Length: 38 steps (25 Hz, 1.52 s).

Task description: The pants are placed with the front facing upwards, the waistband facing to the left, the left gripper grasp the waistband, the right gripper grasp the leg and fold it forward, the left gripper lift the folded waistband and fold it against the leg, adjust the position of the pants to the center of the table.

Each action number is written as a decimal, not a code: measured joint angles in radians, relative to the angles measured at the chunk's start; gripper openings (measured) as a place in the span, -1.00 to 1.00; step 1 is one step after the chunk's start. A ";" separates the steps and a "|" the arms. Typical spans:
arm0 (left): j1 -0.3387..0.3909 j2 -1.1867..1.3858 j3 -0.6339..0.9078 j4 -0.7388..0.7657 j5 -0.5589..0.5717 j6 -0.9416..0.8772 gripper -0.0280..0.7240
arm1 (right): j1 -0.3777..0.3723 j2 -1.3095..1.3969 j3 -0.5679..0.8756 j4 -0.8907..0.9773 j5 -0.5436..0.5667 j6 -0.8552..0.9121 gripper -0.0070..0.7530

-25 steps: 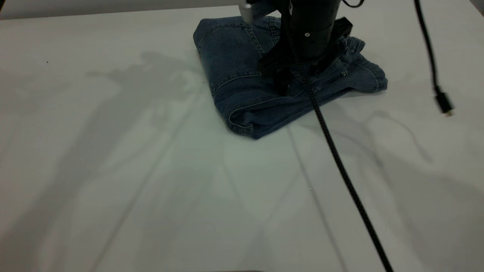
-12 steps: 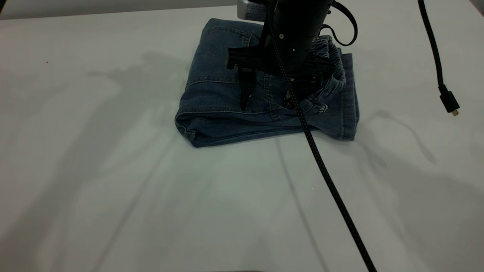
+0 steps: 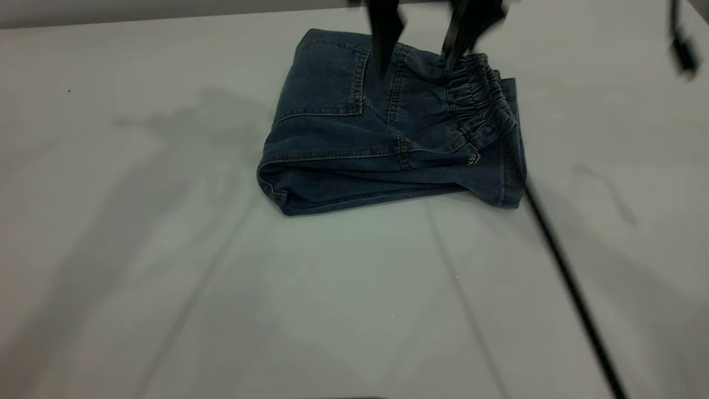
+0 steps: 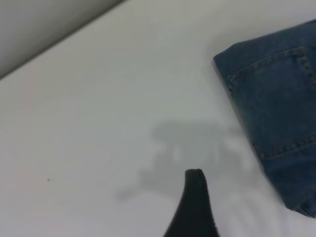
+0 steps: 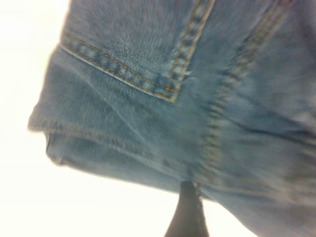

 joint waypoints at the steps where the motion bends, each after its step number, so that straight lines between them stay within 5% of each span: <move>1: 0.000 -0.028 0.000 0.000 0.023 0.000 0.54 | 0.000 -0.043 0.001 -0.016 0.026 -0.007 0.36; 7: 0.000 -0.166 0.000 -0.002 0.205 0.000 0.54 | -0.002 -0.287 0.002 -0.036 0.199 -0.108 0.36; 11: 0.000 -0.251 -0.001 -0.036 0.208 0.001 0.54 | -0.002 -0.433 0.003 -0.039 0.347 -0.134 0.36; 19: 0.000 -0.431 0.070 -0.152 0.208 0.005 0.54 | -0.002 -0.688 0.141 -0.031 0.373 -0.135 0.36; 38: -0.001 -1.268 1.033 -0.167 0.208 -0.040 0.54 | -0.002 -1.556 0.943 -0.028 0.373 -0.138 0.36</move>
